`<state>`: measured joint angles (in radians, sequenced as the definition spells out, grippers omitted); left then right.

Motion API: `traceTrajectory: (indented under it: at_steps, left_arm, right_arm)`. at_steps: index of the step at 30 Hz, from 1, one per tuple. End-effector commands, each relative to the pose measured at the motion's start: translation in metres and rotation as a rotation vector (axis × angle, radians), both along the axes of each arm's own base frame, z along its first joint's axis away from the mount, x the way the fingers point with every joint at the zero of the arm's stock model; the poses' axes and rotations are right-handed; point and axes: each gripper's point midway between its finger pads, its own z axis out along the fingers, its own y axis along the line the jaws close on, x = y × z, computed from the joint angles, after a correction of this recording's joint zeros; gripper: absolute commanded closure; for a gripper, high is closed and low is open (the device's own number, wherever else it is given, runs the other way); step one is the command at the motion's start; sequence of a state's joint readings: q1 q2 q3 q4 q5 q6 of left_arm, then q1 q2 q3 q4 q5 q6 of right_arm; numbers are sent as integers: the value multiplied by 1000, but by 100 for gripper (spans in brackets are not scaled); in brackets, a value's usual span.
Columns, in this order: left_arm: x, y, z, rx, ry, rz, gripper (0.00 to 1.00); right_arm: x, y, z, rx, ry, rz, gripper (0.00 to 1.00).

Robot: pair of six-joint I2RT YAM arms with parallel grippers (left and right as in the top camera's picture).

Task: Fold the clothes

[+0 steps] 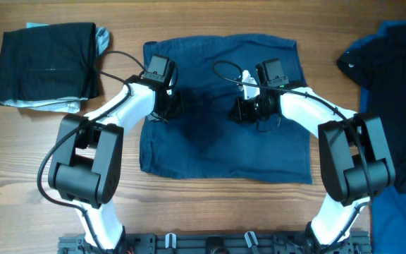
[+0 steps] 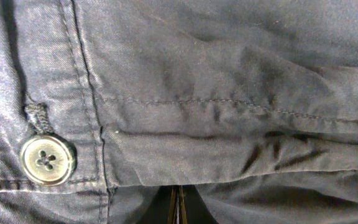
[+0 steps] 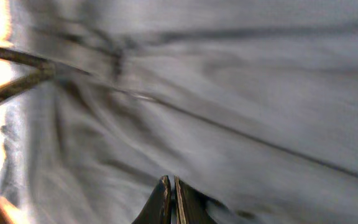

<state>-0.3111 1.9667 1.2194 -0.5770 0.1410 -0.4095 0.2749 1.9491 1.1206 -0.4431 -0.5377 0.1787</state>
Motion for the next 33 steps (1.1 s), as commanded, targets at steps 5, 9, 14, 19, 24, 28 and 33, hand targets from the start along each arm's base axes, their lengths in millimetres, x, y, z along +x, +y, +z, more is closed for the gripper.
traceTrajectory:
  at_steps: [5,9,14,19,24,28,33]
  left_arm:
    - [-8,24,-24,78,66,56,96]
    - [-10,29,-25,104,73,61,96]
    - [-9,32,-25,119,68,64,96]
    - [-10,32,-25,119,69,64,96]
    - [-9,32,-25,118,68,64,95]
    - [-10,32,-25,118,69,64,95]
    - [-9,32,-25,118,68,64,95]
  right_arm:
    - [-13,-56,-49,-326,87,-134,96]
    - [-9,-100,-26,-464,67,-257,96]
    - [-8,-165,16,-575,27,-413,96]
    - [-15,-208,16,-638,72,-509,96]
    - [38,-171,81,-415,-123,-406,96]
    - [101,-165,125,-328,-375,-449,96]
    - [162,-163,115,-249,-536,-531,96]
